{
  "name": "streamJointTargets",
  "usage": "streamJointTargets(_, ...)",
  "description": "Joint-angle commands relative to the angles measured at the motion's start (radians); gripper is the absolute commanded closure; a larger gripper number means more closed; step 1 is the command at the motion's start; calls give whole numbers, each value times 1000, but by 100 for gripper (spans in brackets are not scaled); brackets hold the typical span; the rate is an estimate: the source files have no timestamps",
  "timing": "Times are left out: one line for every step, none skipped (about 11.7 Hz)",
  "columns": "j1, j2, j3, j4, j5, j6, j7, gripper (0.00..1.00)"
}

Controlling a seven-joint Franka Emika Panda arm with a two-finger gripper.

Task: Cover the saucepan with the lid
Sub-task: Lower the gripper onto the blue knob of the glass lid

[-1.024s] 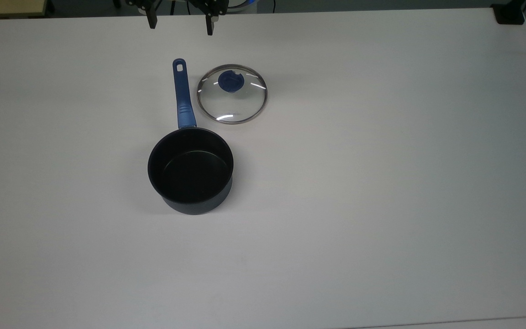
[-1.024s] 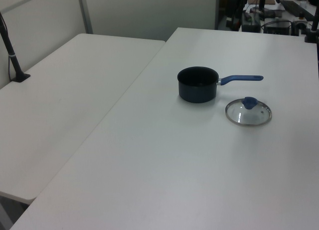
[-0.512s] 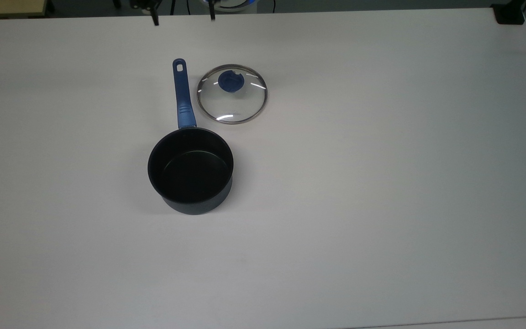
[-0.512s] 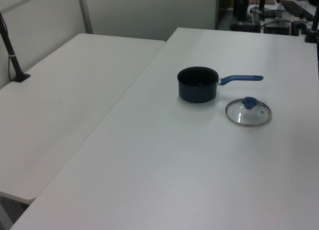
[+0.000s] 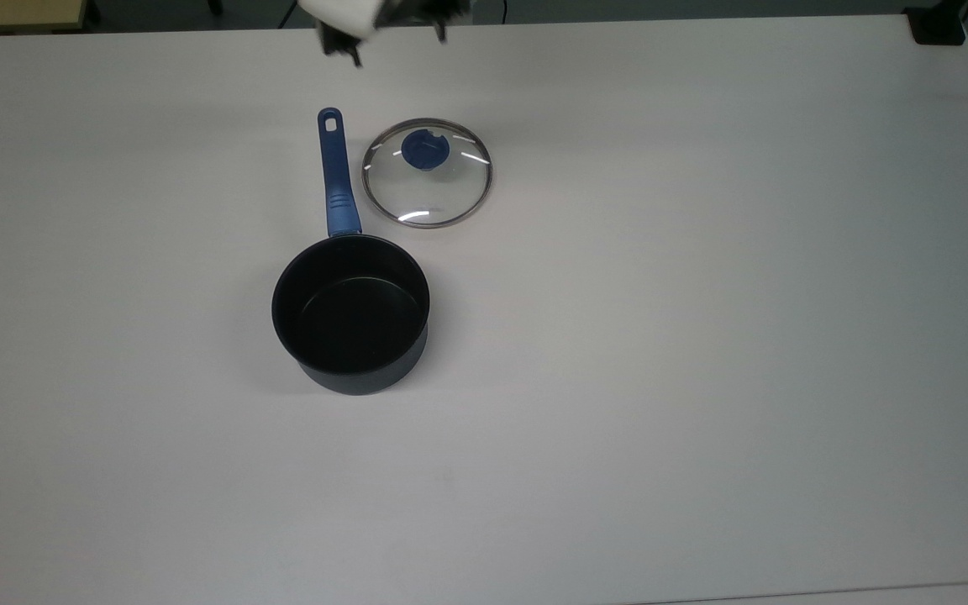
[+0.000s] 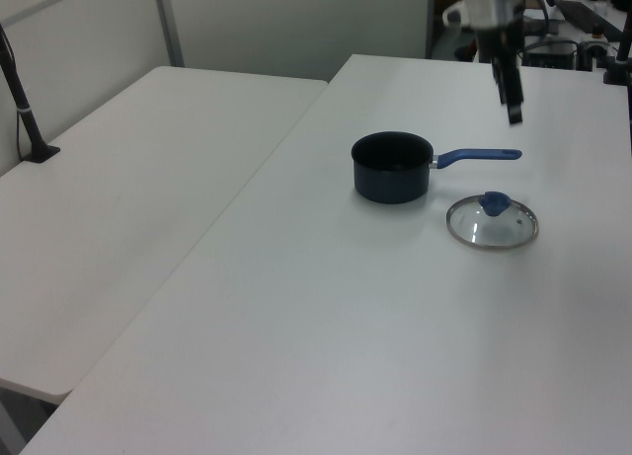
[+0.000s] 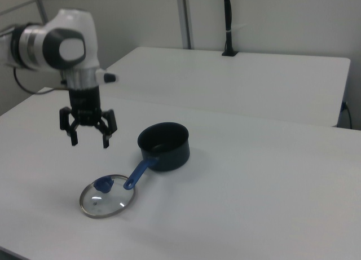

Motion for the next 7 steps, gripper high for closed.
streamJointTargets(12, -27, 64, -217, -11, 268, 321, 0)
streamJointTargets(3, 14, 80, -227, -9, 313, 436, 0)
streamJointTargets(1, 44, 81, -232, -11, 350, 540, 0)
streamJointTargets(-2, 54, 81, -245, -11, 383, 619, 1)
streamJointTargets(-14, 60, 81, -250, -11, 388, 658, 2)
streamJointTargets(-28, 75, 81, -261, -12, 390, 672, 2)
streamJointTargets(-34, 81, 81, -261, -23, 391, 690, 2)
